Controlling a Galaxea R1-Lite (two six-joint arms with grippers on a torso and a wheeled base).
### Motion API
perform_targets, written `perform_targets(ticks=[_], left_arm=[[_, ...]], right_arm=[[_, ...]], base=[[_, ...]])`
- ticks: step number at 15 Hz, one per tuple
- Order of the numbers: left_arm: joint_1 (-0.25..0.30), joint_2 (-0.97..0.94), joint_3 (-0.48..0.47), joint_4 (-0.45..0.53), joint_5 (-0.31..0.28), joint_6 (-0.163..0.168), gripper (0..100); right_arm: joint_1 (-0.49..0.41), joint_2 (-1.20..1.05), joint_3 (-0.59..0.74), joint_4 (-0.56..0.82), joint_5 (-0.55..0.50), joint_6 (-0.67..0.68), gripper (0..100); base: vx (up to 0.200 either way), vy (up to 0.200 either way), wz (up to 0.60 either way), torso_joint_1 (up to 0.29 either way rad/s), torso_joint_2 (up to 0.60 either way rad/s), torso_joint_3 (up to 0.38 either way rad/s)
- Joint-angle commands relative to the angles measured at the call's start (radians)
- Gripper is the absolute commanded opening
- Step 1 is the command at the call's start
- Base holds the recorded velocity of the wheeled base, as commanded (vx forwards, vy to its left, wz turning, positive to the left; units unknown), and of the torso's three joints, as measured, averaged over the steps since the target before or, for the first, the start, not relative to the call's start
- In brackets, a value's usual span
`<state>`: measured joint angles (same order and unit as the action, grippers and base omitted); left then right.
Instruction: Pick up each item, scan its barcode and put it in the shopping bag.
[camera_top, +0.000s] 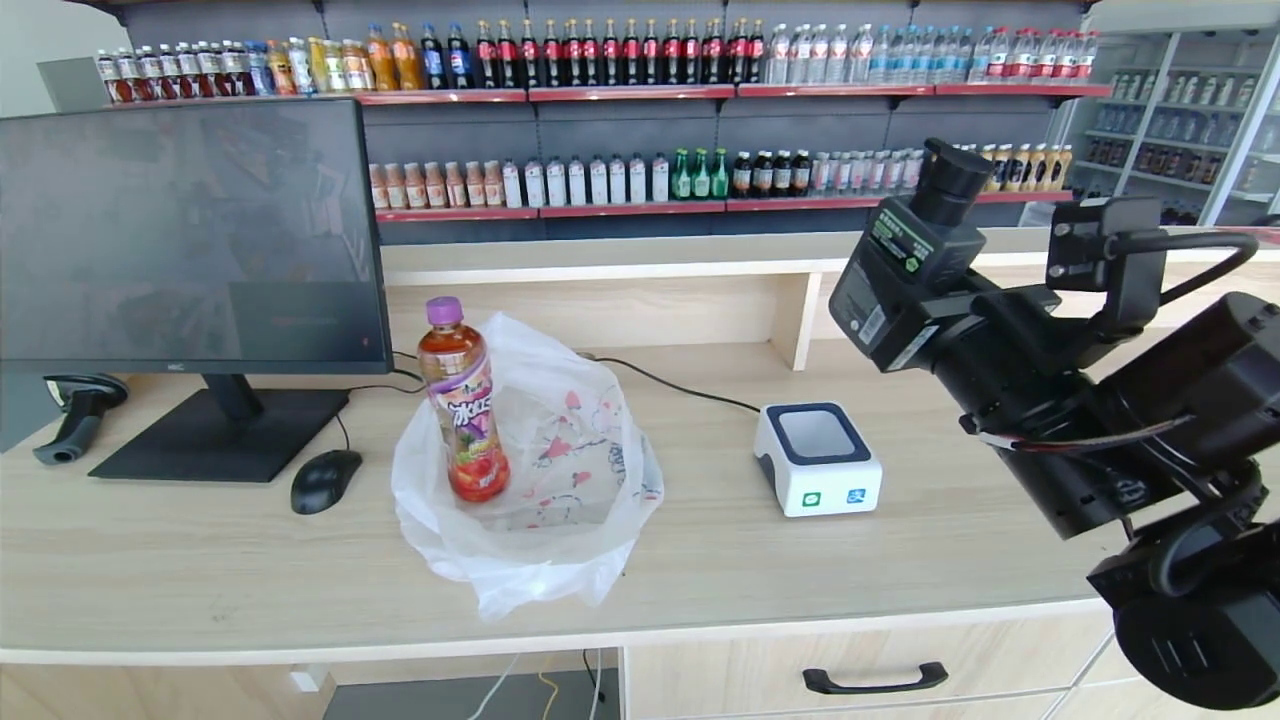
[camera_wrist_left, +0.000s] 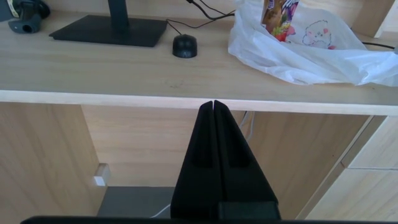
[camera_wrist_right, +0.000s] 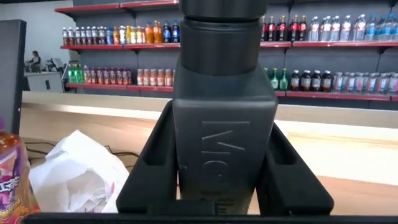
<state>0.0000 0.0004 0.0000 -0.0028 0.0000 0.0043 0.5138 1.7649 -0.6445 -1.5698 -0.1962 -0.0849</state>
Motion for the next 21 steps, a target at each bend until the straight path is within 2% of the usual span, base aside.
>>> perform_targets(ticks=[1,4,7,10,21], left_arm=[[0.0,0.0,0.0,0.0,0.0,0.0,0],[0.0,0.0,0.0,0.0,0.0,0.0,0],[0.0,0.0,0.0,0.0,0.0,0.0,0],[0.0,0.0,0.0,0.0,0.0,-0.001,0],[0.0,0.0,0.0,-0.003,0.002,-0.015,0]], right_arm=[[-0.006,-0.016,0.011,-0.001,0.0,0.059,0],[-0.018,-0.019,0.022,-0.001,0.003,0.111,0],[-0.06,-0.039,0.057,-0.001,0.0,0.126,0],[-0.072,-0.061,0.068,-0.001,0.0,0.128,0],[-0.077,-0.051,0.086,-0.001,0.0,0.151,0]], base=[[0.0,0.0,0.0,0.0,0.0,0.0],[0.0,0.0,0.0,0.0,0.0,0.0],[-0.2,0.0,0.0,0.005,0.0,0.006],[0.0,0.0,0.0,0.0,0.0,0.0],[0.0,0.2,0.0,0.005,0.0,0.003]])
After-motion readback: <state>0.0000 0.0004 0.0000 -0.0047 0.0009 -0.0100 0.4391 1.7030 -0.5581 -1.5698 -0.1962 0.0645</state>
